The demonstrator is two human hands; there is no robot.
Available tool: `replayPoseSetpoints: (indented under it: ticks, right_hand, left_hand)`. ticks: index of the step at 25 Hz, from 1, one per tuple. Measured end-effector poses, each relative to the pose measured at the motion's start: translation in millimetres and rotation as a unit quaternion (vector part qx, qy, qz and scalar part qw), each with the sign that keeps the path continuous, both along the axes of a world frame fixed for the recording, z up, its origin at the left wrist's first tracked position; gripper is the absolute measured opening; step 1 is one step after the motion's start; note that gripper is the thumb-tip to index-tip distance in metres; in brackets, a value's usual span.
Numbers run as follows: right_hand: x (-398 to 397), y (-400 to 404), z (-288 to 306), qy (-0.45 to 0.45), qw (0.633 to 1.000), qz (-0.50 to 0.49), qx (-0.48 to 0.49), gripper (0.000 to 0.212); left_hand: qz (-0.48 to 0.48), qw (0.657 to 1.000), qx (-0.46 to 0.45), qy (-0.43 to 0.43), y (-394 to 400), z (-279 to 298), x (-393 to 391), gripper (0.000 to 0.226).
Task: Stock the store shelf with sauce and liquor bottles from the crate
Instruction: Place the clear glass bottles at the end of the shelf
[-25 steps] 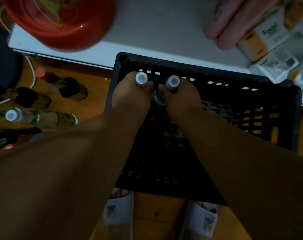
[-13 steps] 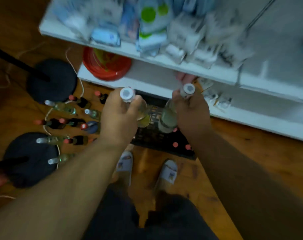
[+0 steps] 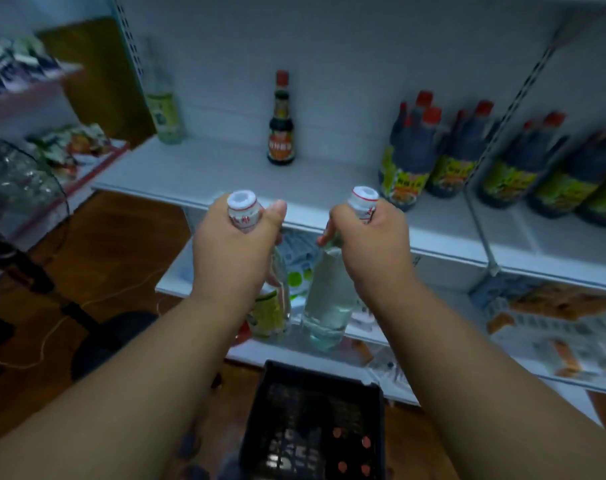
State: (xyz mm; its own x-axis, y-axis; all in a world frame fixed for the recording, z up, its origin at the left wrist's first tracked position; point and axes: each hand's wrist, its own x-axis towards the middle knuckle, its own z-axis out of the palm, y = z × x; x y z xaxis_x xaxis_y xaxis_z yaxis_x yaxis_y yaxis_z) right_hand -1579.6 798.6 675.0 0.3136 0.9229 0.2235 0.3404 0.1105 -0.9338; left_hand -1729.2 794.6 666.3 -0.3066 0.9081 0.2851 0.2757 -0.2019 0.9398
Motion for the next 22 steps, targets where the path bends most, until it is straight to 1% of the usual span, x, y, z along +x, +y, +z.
replayPoseSetpoints:
  ticks: [4, 7, 9, 11, 13, 16, 19, 22]
  right_hand:
    - [-20.6, 12.6, 22.2, 0.01, 0.999, -0.006, 0.031, 0.035]
    - [-23.2, 20.2, 33.6, 0.019, 0.999, 0.004, 0.025, 0.027]
    - [-21.9, 25.6, 36.3, 0.022, 0.999, 0.019, 0.019, 0.024]
    - [-20.5, 32.6, 39.7, 0.011, 0.999, 0.05, 0.005, 0.023]
    - [-20.5, 42.3, 41.6, 0.006, 0.998, 0.06, 0.006, 0.025]
    - [-32.8, 58.6, 43.5, 0.022, 0.997, 0.072, 0.009, 0.029]
    - [-54.9, 81.2, 44.3, 0.05, 0.995, 0.083, 0.007, 0.039]
    - [-85.7, 117.7, 46.3, 0.061, 0.996, 0.068, 0.002, 0.041]
  left_hand:
    - [-0.071, 0.994, 0.015, 0.078, 26.1, 26.0, -16.3, 0.031]
    - [-0.089, 0.992, 0.009, 0.094, 35.5, 41.3, -15.7, 0.027]
    - [-0.082, 0.991, -0.002, 0.103, 40.4, 45.8, -12.4, 0.025]
    - [-0.057, 0.995, -0.01, 0.086, 41.4, 46.1, -11.3, 0.025]
    - [-0.052, 0.996, -0.012, 0.073, 43.2, 45.6, -13.2, 0.027]
    - [-0.051, 0.996, -0.017, 0.068, 43.9, 48.0, -28.7, 0.031]
    - [-0.033, 0.998, -0.018, 0.048, 55.5, 52.2, -47.9, 0.021]
    - [-0.009, 0.999, -0.034, 0.036, 88.4, 55.4, -79.1, 0.013]
